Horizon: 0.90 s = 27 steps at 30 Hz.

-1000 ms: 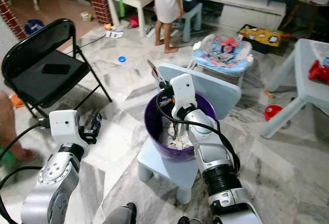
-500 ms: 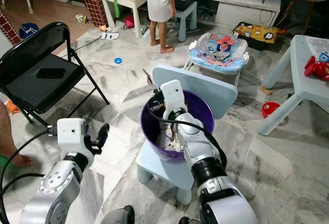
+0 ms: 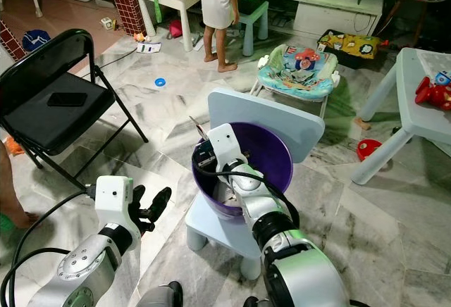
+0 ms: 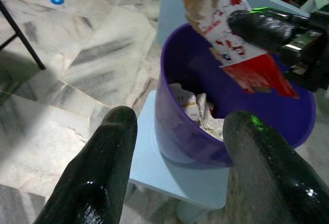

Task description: Picking trash to rubbish bin

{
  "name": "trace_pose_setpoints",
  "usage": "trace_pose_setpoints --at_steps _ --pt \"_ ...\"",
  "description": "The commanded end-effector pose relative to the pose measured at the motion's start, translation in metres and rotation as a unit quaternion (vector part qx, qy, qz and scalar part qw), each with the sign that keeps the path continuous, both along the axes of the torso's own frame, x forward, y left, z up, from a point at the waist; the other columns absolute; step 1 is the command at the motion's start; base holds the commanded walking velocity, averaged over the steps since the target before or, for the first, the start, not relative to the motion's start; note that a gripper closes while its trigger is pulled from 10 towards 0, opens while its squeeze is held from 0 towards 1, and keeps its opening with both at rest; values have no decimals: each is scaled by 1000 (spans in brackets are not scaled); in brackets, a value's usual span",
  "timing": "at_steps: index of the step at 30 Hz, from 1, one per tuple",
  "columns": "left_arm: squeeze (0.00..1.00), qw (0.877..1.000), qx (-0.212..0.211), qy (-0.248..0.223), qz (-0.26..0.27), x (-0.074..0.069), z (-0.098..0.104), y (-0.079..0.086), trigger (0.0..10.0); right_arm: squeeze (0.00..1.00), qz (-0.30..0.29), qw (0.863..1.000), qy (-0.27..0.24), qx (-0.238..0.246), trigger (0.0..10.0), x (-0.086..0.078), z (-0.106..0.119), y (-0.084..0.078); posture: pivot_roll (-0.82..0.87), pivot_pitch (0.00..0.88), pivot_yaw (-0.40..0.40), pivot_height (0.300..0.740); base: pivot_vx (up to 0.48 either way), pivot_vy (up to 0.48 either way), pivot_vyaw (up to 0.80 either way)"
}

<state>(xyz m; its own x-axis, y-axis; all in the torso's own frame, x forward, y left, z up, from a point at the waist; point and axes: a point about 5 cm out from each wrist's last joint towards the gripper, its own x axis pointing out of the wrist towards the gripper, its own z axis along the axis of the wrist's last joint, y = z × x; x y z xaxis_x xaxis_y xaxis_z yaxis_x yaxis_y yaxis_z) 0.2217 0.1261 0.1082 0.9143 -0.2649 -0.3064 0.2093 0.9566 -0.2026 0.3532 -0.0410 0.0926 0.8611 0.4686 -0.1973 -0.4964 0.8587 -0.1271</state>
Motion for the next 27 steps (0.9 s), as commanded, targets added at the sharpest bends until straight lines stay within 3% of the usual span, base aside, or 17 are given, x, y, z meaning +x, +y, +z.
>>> trace_pose_setpoints --at_steps 1,10,16,23,27 --pt "0 1000 -1 -2 -6 -2 3 -2 10000 1000 1 1000 -7 -6 10000 0 1 4 323 175 -44 740 0 0 0" --pt "0 1000 -3 2 -12 -1 2 -4 10000 1000 -12 999 -40 -2 10000 7 13 -1 315 164 -48 740 0 0 0" --pt "0 1000 2 -13 -7 6 5 -2 10000 1000 -9 996 -89 15 10000 14 31 -10 299 152 -58 740 0 0 0" --pt "0 999 10 -34 8 20 9 5 10000 1000 -12 988 -149 28 10000 16 49 -39 258 129 -62 740 0 0 0" --pt "0 999 14 -48 2 29 11 4 10000 1000 -41 982 -184 26 10000 15 61 -66 218 108 -56 740 0 0 0"
